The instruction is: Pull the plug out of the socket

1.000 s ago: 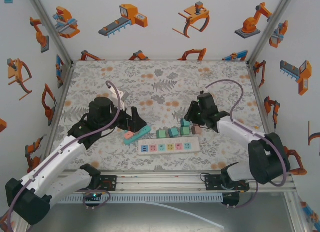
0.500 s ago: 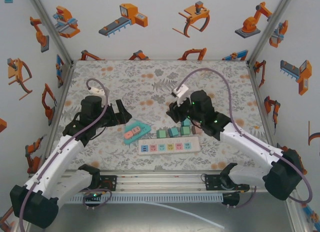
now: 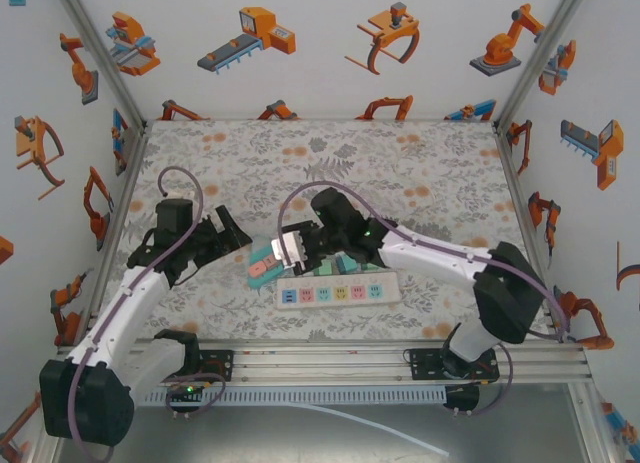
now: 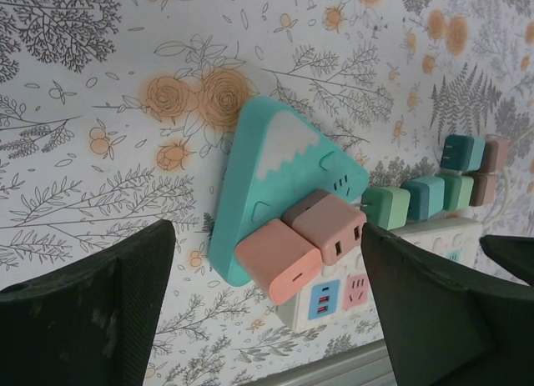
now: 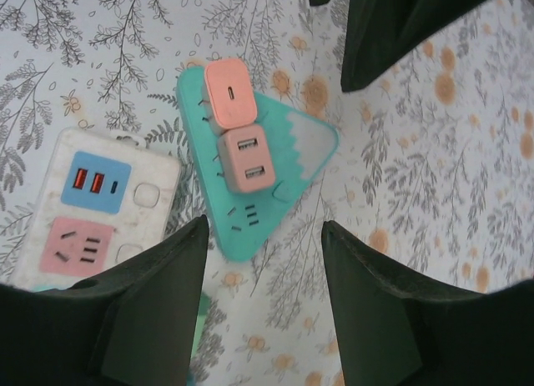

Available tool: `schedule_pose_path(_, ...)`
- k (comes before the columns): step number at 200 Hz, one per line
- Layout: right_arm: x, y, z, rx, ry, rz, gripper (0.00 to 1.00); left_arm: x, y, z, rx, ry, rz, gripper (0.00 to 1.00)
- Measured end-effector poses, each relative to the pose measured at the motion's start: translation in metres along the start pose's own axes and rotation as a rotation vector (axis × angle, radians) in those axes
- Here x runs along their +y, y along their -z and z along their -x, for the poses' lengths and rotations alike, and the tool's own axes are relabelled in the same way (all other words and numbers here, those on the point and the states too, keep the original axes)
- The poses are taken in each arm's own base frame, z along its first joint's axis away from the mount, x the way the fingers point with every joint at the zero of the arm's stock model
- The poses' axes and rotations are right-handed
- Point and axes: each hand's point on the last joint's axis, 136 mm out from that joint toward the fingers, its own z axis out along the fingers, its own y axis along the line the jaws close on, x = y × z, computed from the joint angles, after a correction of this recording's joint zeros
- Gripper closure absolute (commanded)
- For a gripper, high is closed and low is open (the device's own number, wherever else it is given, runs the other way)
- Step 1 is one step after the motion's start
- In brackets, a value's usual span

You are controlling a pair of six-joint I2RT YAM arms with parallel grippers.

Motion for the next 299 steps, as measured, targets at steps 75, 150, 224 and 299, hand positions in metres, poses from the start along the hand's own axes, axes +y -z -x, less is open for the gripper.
schedule_pose_path(75,0.021,-0.059,-0.027,0.019,0.040,0.151,0.52,0.010,-0.016,-0.008,0.052,0.014,0.036,0.32)
schedule_pose_path(150,0.016,-0.073,-0.034,0.028,0.051,0.137,0.66,0.016,-0.041,-0.026,0.158,0.012,0.025,0.42)
schedule_pose_path(224,0.011,-0.078,-0.032,0.017,0.053,0.135,0.72,0.020,-0.068,-0.051,0.274,-0.010,0.029,0.50)
schedule_pose_path(299,0.011,-0.077,-0.031,0.019,0.031,0.139,0.83,0.017,-0.077,-0.054,0.289,-0.022,0.030,0.51)
